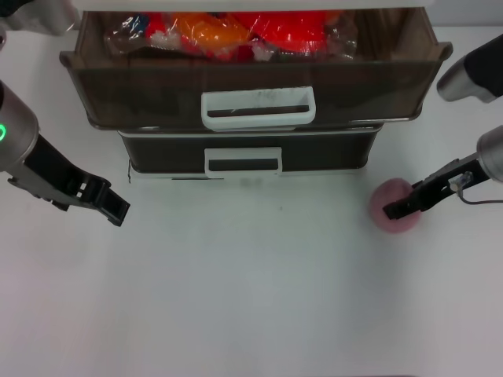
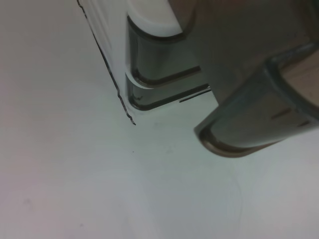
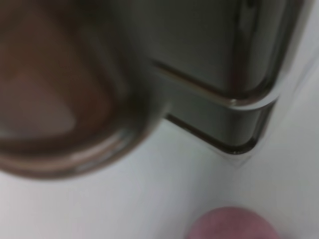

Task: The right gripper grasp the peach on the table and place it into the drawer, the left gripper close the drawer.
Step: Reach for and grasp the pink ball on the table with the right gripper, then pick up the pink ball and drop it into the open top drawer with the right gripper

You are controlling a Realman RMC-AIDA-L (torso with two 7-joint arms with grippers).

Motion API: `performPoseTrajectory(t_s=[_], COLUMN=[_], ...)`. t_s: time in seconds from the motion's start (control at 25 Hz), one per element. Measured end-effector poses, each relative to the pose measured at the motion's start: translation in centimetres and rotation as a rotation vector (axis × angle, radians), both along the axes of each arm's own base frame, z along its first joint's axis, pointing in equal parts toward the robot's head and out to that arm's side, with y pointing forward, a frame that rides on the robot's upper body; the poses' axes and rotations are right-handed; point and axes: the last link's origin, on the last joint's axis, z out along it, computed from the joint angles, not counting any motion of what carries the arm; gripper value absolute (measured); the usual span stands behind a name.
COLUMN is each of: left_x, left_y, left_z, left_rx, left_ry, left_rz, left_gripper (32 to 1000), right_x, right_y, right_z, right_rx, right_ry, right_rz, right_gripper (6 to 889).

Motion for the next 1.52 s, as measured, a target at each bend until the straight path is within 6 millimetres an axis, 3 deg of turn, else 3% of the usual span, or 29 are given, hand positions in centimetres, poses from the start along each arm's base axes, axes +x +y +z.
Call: performPoseTrajectory(t_s=[0.32, 0.72, 1.12, 1.52], left_x=[0.03, -0.01, -0.07, -0.10], left_y=[-0.02, -0.05, -0.07, -0.08], left_z=[0.00, 0.04, 0.09, 0.14], left_rx=[0.001, 0.002, 0.002, 0.001], left_ry=[-0.003, 0.000, 0.004, 0.007], left_rz=[0.000, 0.001, 0.003, 0.002], left_gripper=[799, 799, 799, 799], right_x=[-0.30, -0.45, -0.49, -0.52], right_y=[0.11, 0.11, 0.01, 0.03], right_z=[-0.58, -0.54, -0.52, -0.49], right_rx=[-0.024, -0.023, -0.027, -0.027], right_ry=[-0.018, -0.006, 0.002, 0.003], right_rz=[0.021, 0.030, 0.027, 0.028], right_gripper=[673, 209, 109, 63])
